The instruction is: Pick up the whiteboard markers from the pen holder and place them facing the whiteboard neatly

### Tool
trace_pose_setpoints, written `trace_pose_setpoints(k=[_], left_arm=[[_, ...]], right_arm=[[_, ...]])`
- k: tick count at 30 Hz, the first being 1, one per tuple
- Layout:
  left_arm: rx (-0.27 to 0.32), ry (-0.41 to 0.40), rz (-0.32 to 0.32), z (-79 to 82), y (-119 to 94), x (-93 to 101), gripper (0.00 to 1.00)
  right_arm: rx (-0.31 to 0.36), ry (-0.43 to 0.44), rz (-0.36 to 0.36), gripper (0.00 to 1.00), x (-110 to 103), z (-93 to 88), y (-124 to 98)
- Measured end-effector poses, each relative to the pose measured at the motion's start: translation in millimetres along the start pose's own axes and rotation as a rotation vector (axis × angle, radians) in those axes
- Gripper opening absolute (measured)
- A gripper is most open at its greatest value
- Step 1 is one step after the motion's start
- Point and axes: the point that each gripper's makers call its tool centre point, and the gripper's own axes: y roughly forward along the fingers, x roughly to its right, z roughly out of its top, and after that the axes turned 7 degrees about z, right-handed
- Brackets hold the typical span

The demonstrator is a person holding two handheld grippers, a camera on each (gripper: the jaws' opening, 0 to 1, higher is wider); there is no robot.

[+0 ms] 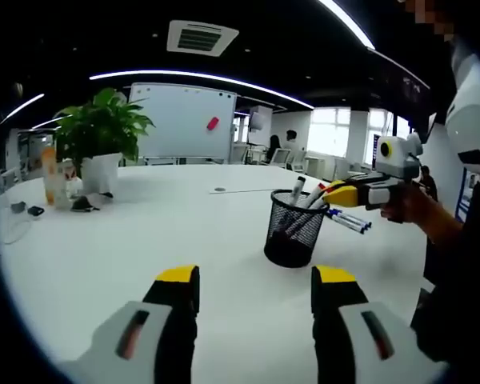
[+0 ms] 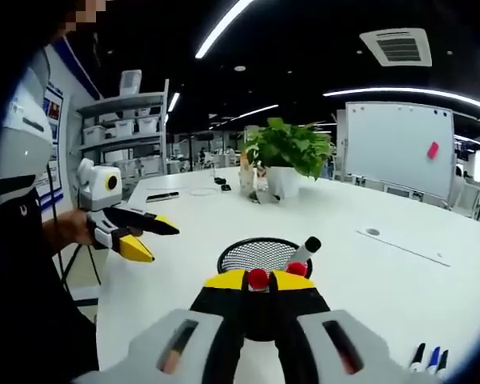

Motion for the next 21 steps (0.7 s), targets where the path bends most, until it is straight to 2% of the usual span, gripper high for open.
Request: trace_pose_setpoints(k=[8,21], left_arm=[[0.002,-0.005,-0.004,-1.3,0,0.2,0.57],[0.002,-0.004,-0.001,-0.9,1,0.0,0.57]], right_arm=[[-0.003,0.022,-0.025,0.13,5,-1.4,1],[0.062,0.019,-0.032,0.13,4,18.0,-12]])
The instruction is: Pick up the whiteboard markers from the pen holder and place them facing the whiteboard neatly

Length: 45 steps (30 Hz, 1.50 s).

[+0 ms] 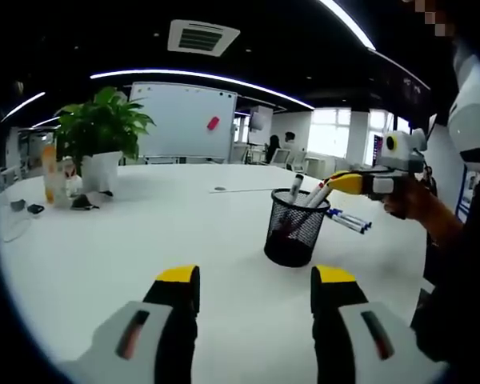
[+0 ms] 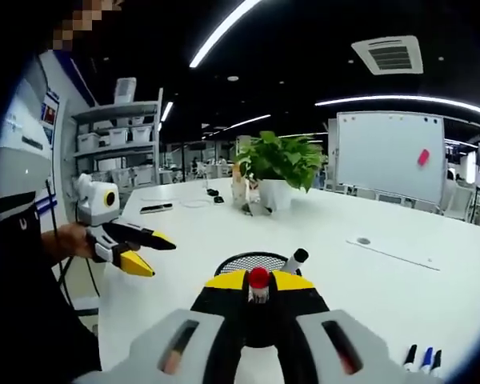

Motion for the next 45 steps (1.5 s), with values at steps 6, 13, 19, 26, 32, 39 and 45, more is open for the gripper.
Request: trace_pose_setpoints(k=[6,13,19,26,32,39,45], left_arm=[[0.006,0.002,0.001,2.2,-1,0.7,0.57],[0.009,0.005,-0.002,2.5,-2,3.1,0.57],[0.008,0.007,-0.01,2.1,-2,5.4,0.57],[0.007,0.011,-0.013,3.0,-2,5.1,0.57],[0.008,0.013,-0.011,4.5,-2,4.8,0.57],[0.004,0.019,-0.015,5.5,-1,6.5,0.57],[0.002,0.031,-0.02,6.8,0,9.3,0.57]], right_arm=[[0.045,0.006,-0.01,0.13,2,14.3,-11],[0.067,0.007,-0.014,0.13,2,23.6,-19],[0.068,0.005,-0.021,0.13,2,25.7,-21],[0.077,0.0,-0.028,0.13,4,31.3,-25],[0.091,-0.015,-0.035,0.13,6,41.1,-29],[0.119,-0.034,-0.053,0.13,10,52.9,-40],[0.126,-0.038,-0.089,0.13,19,55.1,-50]])
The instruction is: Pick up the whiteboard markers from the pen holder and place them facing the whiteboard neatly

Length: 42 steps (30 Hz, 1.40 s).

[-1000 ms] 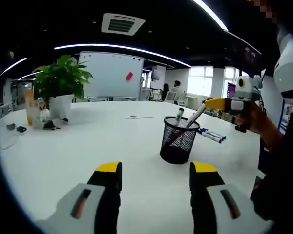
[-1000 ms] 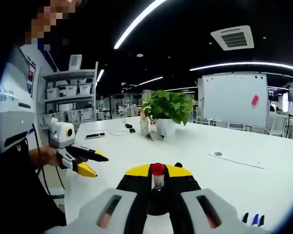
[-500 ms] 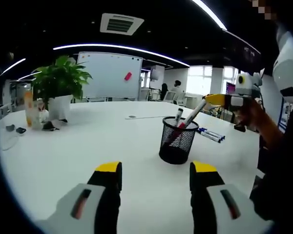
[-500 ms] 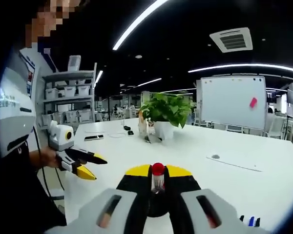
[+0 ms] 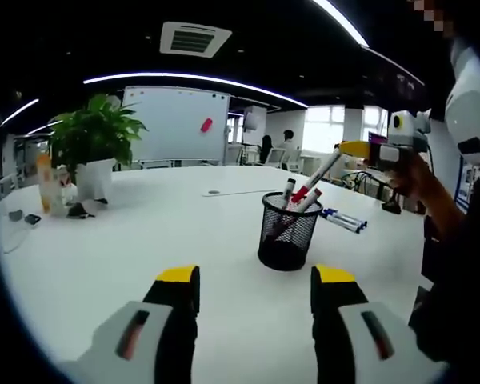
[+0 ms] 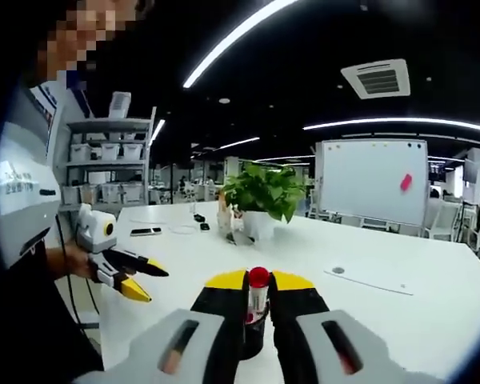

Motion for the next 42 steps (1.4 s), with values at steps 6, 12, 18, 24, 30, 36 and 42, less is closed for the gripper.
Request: trace_pose_setpoints(k=[6,12,18,24,30,36,42], left_arm=[[-0.003,0.006,-0.006,0.6,1,3.1,0.57],[-0.003,0.006,-0.007,0.6,2,4.4,0.57],[-0.006,0.006,-0.005,-0.8,1,3.8,0.57],[-0.006,0.004,-0.006,-1.2,1,2.9,0.57],[-0.004,0.005,-0.004,-1.4,1,2.2,0.57],[-0.009,0.002,-0.001,-3.5,1,2.0,0.57],[-0.011,0.003,-0.002,-4.1,2,3.1,0.56]], right_arm=[[0.034,-0.002,-0.023,0.13,6,8.9,-8],[0.027,-0.008,-0.046,0.13,13,6.9,-12],[0.038,-0.019,-0.077,0.13,20,10.2,-21],[0.037,-0.019,-0.104,0.13,26,9.8,-25],[0.029,-0.031,-0.133,0.13,30,5.9,-30],[0.04,-0.024,-0.153,0.13,36,4.9,-36],[0.047,-0.023,-0.18,0.13,42,5.5,-45]])
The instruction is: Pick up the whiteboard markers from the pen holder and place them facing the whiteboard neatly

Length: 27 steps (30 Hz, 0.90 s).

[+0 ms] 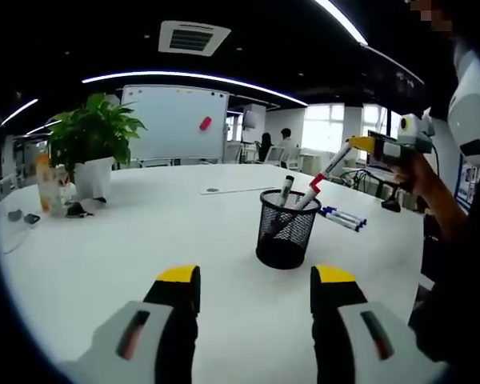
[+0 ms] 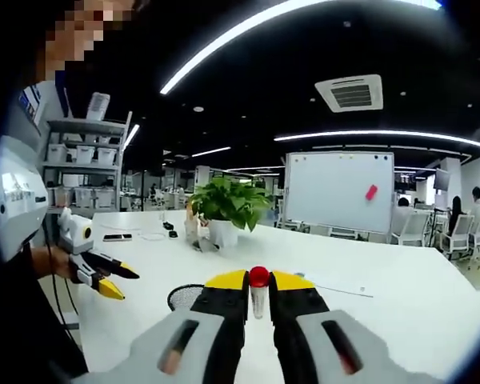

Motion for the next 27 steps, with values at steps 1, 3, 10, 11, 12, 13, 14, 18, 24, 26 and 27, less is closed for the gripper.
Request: trace_pose_setpoints(k=[1,3,10,11,12,13,14,18,24,26,27], left_arm=[[0.0,0.0,-0.001,0.0,0,0.2,0.56],[0.0,0.0,-0.003,0.1,1,0.8,0.56],[0.002,0.004,-0.007,1.6,1,2.8,0.56],[0.002,0.003,-0.007,1.5,1,2.8,0.56],[0.0,0.004,-0.007,1.3,1,2.7,0.56],[0.0,0.004,-0.007,1.3,1,2.7,0.56],[0.001,0.005,-0.006,1.3,0,2.5,0.56],[0.001,0.003,-0.003,0.9,0,1.6,0.56],[-0.001,0.002,-0.003,-0.1,0,2.0,0.56],[-0.002,0.002,-0.002,-0.2,0,1.6,0.56],[-0.001,0.003,-0.002,-0.1,0,1.5,0.56]], right_arm=[[0.001,0.0,-0.004,0.13,1,0.1,-1],[0.002,0.001,-0.01,0.13,3,0.0,-3],[-0.002,0.004,-0.016,0.13,7,-1.7,-7],[-0.004,0.003,-0.015,0.13,7,-2.1,-7],[-0.006,0.001,-0.015,0.13,6,-2.5,-7],[-0.007,0.0,-0.017,0.13,7,-2.9,-7],[-0.007,0.0,-0.018,0.13,7,-2.9,-7],[-0.004,-0.003,-0.017,0.13,7,-2.8,-8],[-0.001,-0.01,-0.037,0.13,12,-2.3,-11],[0.0,-0.007,-0.049,0.13,16,-2.5,-14],[0.0,-0.008,-0.052,0.13,17,-2.6,-15]])
